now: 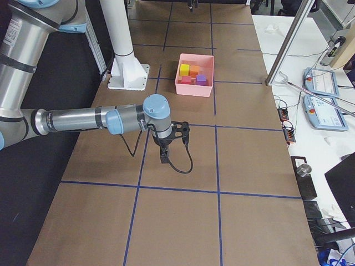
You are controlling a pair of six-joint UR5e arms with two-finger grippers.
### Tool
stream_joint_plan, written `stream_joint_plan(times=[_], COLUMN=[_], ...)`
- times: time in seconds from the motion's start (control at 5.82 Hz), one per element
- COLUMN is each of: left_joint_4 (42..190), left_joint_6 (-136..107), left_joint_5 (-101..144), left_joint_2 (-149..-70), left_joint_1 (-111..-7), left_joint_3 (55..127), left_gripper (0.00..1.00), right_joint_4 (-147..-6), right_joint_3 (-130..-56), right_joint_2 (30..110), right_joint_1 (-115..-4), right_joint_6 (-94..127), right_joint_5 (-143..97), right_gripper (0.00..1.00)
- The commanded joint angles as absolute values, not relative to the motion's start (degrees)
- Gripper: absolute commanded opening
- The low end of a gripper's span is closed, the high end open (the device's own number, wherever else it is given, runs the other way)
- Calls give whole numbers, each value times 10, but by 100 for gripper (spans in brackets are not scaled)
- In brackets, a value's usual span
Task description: Place blocks into pink bin with both arms
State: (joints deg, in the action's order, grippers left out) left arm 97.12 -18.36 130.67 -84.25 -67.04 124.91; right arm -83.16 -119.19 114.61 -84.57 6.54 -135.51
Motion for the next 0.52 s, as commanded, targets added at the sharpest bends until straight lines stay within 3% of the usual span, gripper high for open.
stream_joint_plan(times=[0.0, 0.34], left_joint_4=[870, 806], left_joint_6=[60, 111], left_joint_5=[1314, 1315], left_joint_2=[-818, -815], left_joint_1=[-802, -884], left_joint_3=[1190, 1123], left_gripper=[100, 100], right_joint_4=[-858, -859], right_joint_3=[-1179, -1182], right_joint_2=[1140, 1145], right_joint_1=[-870, -867], right_joint_6=[18, 16], right_joint_5=[-1354, -1350], right_gripper=[100, 100])
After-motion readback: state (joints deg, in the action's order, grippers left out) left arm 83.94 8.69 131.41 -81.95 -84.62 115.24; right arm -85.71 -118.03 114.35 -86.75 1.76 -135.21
